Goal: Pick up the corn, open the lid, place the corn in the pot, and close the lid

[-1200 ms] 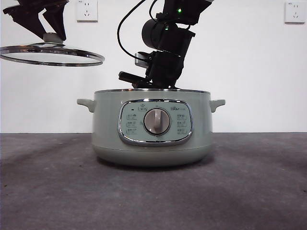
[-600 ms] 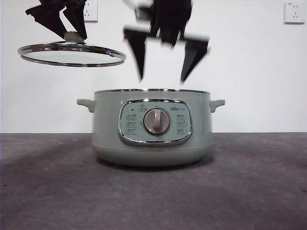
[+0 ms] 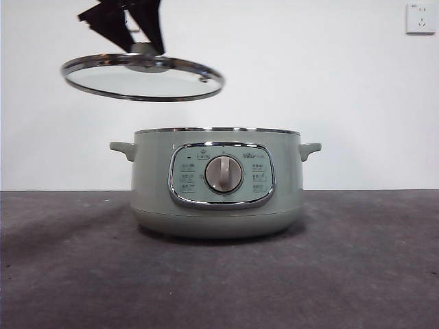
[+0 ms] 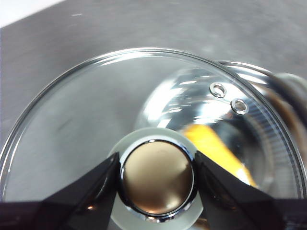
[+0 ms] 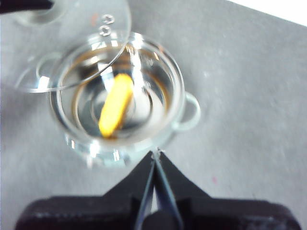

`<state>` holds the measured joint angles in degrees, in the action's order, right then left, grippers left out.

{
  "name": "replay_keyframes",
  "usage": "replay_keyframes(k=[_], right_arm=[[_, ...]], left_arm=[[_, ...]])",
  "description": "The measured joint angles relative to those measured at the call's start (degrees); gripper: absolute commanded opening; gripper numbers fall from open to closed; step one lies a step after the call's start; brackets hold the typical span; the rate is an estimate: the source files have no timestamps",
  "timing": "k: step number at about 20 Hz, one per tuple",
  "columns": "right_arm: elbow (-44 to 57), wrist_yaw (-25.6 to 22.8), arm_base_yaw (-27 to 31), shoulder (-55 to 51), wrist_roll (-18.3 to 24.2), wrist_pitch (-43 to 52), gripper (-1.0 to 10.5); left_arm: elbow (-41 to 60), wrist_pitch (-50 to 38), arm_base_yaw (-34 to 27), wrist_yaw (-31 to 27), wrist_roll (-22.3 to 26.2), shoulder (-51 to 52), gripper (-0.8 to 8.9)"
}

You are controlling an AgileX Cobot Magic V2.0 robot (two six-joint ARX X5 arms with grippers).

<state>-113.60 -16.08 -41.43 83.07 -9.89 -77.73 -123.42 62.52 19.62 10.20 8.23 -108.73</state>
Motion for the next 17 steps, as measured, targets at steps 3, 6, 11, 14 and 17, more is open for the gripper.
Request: replay_keyframes(k=[3,6,11,14,17], right_arm=[[10.8,0.0,-0.1,-8.7,-0.2,0.0,-0.1],[20.4,0.0,-0.1,-16.1,-0.2,-0.1,-0.1],[30.0,0.1,-0.2,-24.2,-0.2,0.0,-0.1],[32.2,0.1,-0.2,-27.5,-0.3,0.0,-0.1],[32.7,0.1,-0.2,-29.3,-0.8,0.0,-0.1]], left_arm=[[0.0,0.0,4.3,0.0,-0.8,0.0,-0.13],[0.0,0.0,8.1,-0.1,-1.1,0.0,-0.13],[0.0,-0.5,11.3,-1.9,-1.9,-1.0,-0.13],[0.0,-0.8,12.0,-2.3,-2.6,-3.3,-0.13],[0.0,-0.9,12.1,-2.8,-3.0,-5.5,-0.13]])
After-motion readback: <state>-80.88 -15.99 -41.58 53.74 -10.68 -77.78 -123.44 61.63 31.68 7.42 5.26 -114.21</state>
